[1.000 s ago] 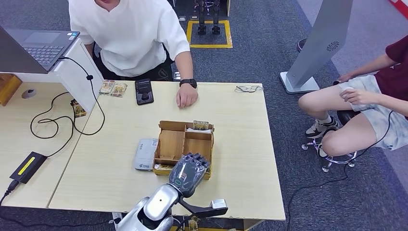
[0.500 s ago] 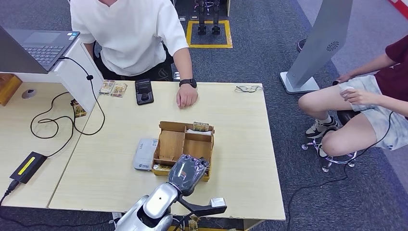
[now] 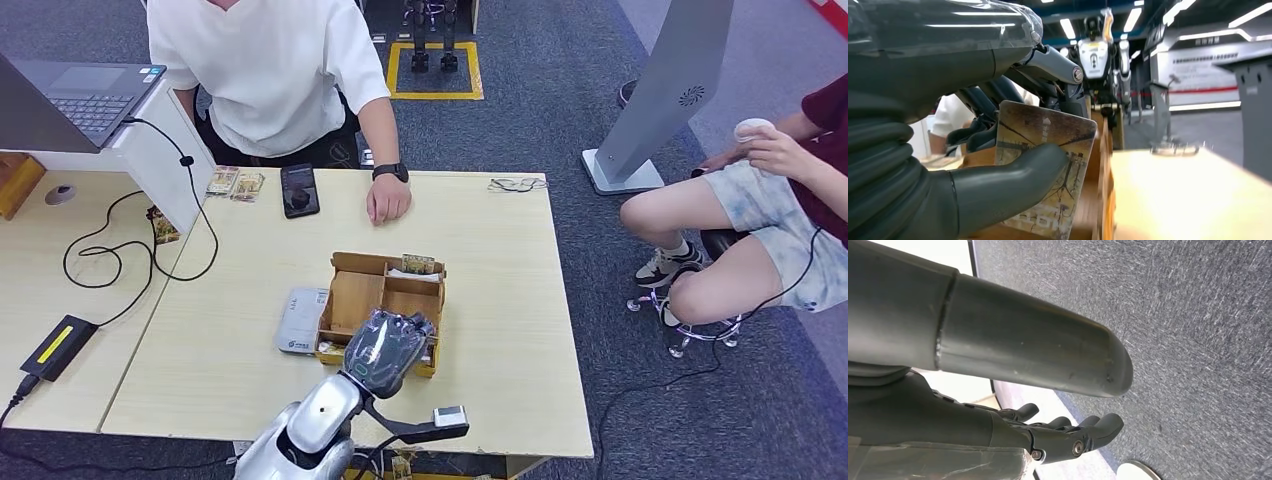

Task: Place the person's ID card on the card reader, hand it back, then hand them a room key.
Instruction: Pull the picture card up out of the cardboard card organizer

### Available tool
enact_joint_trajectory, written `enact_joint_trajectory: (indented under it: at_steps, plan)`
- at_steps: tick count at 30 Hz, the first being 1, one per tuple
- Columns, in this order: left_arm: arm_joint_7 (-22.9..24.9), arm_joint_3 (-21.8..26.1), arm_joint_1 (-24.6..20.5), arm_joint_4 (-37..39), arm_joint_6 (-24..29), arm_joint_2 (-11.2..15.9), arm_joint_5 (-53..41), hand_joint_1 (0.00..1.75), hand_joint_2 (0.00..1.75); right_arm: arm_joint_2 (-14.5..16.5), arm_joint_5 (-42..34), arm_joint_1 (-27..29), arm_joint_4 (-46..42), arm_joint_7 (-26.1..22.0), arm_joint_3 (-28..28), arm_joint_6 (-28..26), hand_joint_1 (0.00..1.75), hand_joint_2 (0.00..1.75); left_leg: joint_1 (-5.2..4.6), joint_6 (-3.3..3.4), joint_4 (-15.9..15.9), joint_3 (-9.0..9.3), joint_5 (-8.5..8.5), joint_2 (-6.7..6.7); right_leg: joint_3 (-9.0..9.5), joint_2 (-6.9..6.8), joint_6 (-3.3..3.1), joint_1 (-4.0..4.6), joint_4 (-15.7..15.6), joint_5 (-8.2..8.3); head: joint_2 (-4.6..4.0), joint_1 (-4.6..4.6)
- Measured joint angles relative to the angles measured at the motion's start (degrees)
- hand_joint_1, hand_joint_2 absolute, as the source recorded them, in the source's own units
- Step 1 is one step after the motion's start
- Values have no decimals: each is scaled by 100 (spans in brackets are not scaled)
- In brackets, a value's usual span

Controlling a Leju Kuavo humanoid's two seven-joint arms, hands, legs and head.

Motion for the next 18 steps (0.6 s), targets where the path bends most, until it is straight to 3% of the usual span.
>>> enact_joint_trajectory:
  at_steps: [12,18]
  plan:
    - [-317,297,-130,-1186,3,-149,520,175,175,0,0,4,8,-41,49,-10,0,0,0,0,0,1,1,0,1,0,0,0,0,0,0,0]
    - [-364,452,-548,-1383,-286,-239,810,175,175,0,0,-62,54,-84,95,-19,0,0,0,1,0,1,3,0,0,0,1,0,0,3,0,1]
